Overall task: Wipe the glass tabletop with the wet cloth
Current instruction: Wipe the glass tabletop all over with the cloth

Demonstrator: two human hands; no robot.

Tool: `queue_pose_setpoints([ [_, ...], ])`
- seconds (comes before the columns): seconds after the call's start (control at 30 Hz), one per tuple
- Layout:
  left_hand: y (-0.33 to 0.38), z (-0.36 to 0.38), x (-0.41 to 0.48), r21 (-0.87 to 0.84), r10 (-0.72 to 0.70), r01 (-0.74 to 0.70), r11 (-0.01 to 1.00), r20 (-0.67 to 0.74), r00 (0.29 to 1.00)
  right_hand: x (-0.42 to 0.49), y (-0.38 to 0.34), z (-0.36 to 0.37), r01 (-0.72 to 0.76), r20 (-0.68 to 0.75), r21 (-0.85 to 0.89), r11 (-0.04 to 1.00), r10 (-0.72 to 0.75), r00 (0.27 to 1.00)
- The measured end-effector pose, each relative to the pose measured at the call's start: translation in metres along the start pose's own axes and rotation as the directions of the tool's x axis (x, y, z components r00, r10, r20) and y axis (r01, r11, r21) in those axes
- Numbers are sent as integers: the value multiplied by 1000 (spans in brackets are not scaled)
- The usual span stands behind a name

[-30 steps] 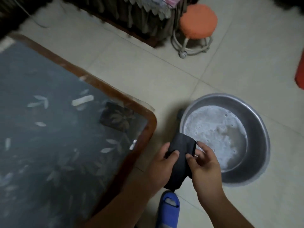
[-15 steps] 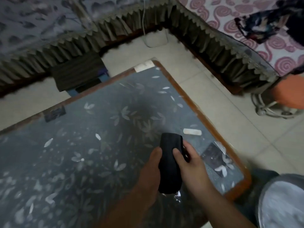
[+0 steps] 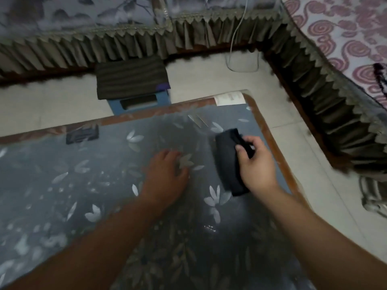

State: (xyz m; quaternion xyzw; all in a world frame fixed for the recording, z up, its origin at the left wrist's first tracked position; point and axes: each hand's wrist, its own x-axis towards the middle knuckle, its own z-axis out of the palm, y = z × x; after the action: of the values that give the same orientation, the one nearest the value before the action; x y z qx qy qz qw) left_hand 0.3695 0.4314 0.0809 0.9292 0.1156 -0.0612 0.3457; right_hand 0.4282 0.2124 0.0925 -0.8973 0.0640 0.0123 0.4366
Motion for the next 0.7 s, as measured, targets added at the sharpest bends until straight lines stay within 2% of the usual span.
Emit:
queue_pose_setpoints([
  [0.07, -8, 1, 26, 189, -21, 15, 982, 34, 999, 35, 7, 11, 41, 34, -208, 977, -35, 999],
  [0.13, -17, 4, 46, 340, -29, 13, 940, 44, 999, 53, 14, 18, 49, 2, -497, 866, -55, 998],
  [0.2, -25, 7, 60, 426, -12, -8, 905, 46, 999, 57, 19, 25, 172, 88, -599, 782, -149, 985],
  [0.3, -35, 13, 70, 446, -30, -12, 895, 87, 996, 47, 28, 47, 365, 342, -647, 670, -173, 924],
  [0.37, -40, 21, 70, 458, -45, -10, 889, 109, 993, 44, 36, 51, 426, 407, -661, 617, -183, 895],
  [0.43, -46, 27, 71, 503, -40, -19, 864, 106, 994, 69, 42, 40, 450, 412, -660, 602, -211, 886],
  [0.47, -48, 30, 72, 517, -41, -20, 856, 107, 993, 91, 44, 34, 410, 373, -682, 606, -194, 907],
  [0.57, -53, 31, 76, 523, -46, -31, 852, 133, 990, 160, 27, 32, 163, 196, -672, 723, -38, 980],
  [0.6, -54, 31, 77, 525, -49, -36, 850, 148, 988, 163, 17, 46, 195, 208, -676, 711, -70, 976],
  [0.63, -54, 30, 77, 527, -54, -40, 849, 161, 985, 154, 11, 62, 316, 271, -672, 670, -175, 947],
  [0.7, -52, 28, 76, 530, -72, -31, 848, 173, 982, 111, 5, 86, 629, 514, -554, 546, -369, 774],
])
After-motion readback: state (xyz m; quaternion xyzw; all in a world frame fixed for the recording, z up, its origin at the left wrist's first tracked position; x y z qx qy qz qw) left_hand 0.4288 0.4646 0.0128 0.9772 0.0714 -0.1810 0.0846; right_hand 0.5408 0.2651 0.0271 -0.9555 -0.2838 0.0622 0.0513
